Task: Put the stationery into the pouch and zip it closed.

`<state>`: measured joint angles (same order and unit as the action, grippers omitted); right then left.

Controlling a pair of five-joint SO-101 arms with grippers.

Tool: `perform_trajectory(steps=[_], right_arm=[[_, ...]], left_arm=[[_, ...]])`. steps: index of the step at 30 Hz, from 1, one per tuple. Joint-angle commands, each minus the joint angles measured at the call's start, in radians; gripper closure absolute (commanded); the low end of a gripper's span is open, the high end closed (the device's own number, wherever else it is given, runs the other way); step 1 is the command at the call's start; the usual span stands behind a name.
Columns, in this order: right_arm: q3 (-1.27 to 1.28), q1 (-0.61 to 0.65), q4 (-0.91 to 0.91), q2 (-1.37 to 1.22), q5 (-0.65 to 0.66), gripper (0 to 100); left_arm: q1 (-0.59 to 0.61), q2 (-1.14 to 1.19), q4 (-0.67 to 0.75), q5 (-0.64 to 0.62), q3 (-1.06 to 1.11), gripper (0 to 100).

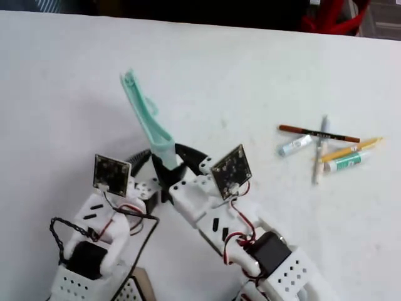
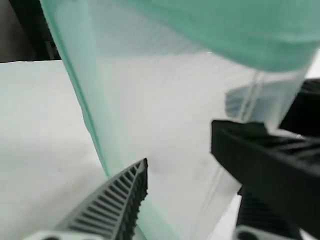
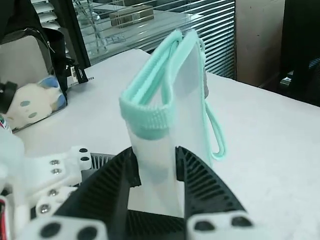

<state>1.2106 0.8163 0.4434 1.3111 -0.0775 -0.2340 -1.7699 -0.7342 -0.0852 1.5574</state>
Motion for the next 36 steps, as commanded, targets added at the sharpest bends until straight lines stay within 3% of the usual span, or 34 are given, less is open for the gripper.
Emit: perform_trajectory(steps=[1,11,16,20,24,36], right_arm=[[-0.011,0.03,0.038,0.025,0.011,98.1],[-0.006,0.028,0.036,0.025,0.012,98.1],[-0.011,0.028,0.03,0.025,0.012,98.1],[-0.011,0.028,0.015,0.021,0.012,98.1],[-0.008,0.028,0.01,0.018,0.012,98.1],[-0.005,0.004,0.018,0.022,0.012,98.1]], left_arm=[[0.073,-0.008,0.038,0.014,-0.011,73],[0.197,-0.008,0.031,0.015,-0.009,74],[0.14,-0.008,0.021,0.031,-0.014,82],[0.061,-0.008,0.018,0.143,-0.008,85],[0.004,-0.008,0.018,0.173,-0.008,90],[0.002,-0.008,0.018,0.173,-0.008,92]])
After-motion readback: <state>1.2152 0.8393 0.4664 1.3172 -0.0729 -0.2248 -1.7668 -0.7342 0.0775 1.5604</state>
